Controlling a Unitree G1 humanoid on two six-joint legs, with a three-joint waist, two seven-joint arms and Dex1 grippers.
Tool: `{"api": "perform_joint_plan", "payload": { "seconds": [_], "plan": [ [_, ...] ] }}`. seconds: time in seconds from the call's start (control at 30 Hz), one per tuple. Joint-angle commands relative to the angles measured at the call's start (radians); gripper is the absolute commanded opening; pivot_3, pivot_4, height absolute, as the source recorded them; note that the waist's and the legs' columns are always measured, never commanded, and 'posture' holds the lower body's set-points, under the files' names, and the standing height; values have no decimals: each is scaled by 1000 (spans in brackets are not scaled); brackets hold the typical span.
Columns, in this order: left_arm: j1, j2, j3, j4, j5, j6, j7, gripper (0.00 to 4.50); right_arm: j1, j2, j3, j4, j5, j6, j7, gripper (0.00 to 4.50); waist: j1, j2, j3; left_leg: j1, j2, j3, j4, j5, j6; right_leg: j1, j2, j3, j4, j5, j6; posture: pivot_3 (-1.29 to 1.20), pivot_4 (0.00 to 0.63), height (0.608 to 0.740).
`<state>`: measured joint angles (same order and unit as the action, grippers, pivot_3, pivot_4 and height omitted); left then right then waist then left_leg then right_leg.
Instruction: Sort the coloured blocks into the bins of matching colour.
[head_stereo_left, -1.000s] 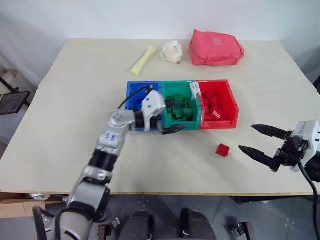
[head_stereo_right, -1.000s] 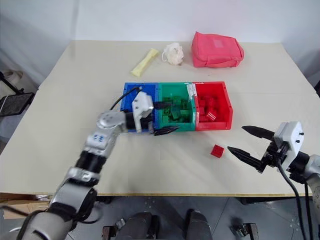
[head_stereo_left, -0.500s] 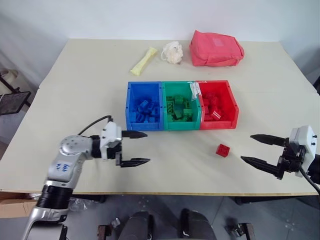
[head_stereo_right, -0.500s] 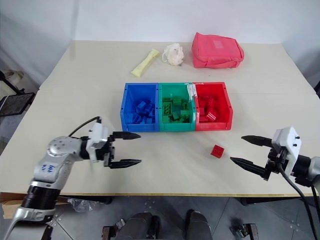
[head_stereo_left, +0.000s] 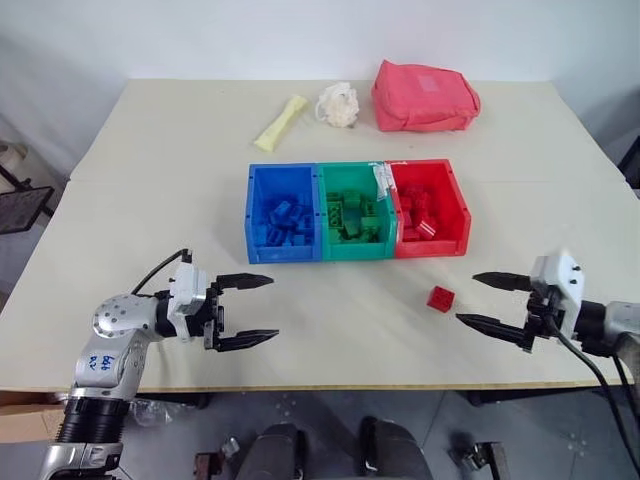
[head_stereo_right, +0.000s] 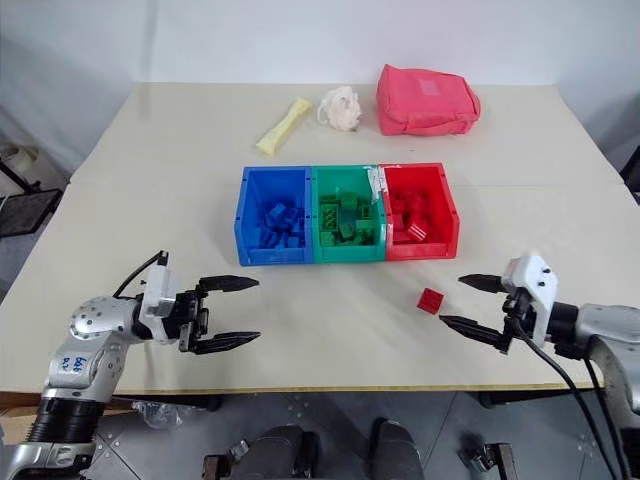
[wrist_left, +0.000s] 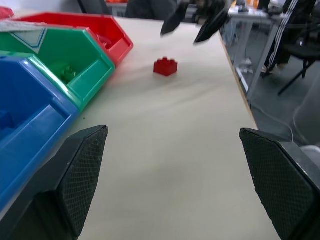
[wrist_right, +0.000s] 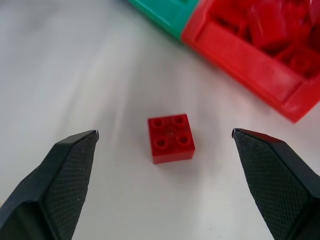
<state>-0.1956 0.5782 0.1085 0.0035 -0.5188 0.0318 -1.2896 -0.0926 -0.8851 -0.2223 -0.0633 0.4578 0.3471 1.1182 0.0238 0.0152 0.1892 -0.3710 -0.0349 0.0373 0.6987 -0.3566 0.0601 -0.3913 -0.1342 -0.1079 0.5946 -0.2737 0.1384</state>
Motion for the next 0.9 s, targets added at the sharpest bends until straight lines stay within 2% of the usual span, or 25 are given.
{"api": "perform_joint_plan", "payload": {
  "seconds": [0.03,0.43,0.53,0.77,0.8,0.9],
  "plan": [
    [29,-11,37,-40,-38,-40,-2,4481,-49,10,39,52,-46,-34,-9,4500,0,0,0,0,0,0,0,0,0,0,0,0,0,0,0,0,150,740],
    [66,-15,45,-16,-27,-132,-21,4481,-162,76,175,195,-152,-80,-18,4500,-2,0,0,0,0,0,0,0,0,0,0,-2,0,0,0,0,150,740],
    [75,-17,42,-26,-28,-135,-10,4500,-169,85,175,206,-161,-77,-39,3945,-3,0,0,0,1,1,0,0,0,0,1,-2,0,0,0,0,150,740],
    [70,-34,39,-76,-39,-103,57,4500,-157,84,150,189,-149,-95,-49,1659,0,0,0,0,1,0,0,0,0,0,0,-1,0,0,0,0,150,740],
    [62,-36,37,-79,-39,-98,65,4500,-158,84,146,187,-147,-96,-53,1439,0,0,0,0,0,0,0,0,0,0,0,-1,0,0,0,0,150,740],
    [41,-45,33,-98,-40,-42,131,4500,-171,91,120,158,-123,-84,-76,1456,-1,0,0,0,0,0,0,0,0,0,0,-1,0,0,0,0,150,740]
  ]
}}
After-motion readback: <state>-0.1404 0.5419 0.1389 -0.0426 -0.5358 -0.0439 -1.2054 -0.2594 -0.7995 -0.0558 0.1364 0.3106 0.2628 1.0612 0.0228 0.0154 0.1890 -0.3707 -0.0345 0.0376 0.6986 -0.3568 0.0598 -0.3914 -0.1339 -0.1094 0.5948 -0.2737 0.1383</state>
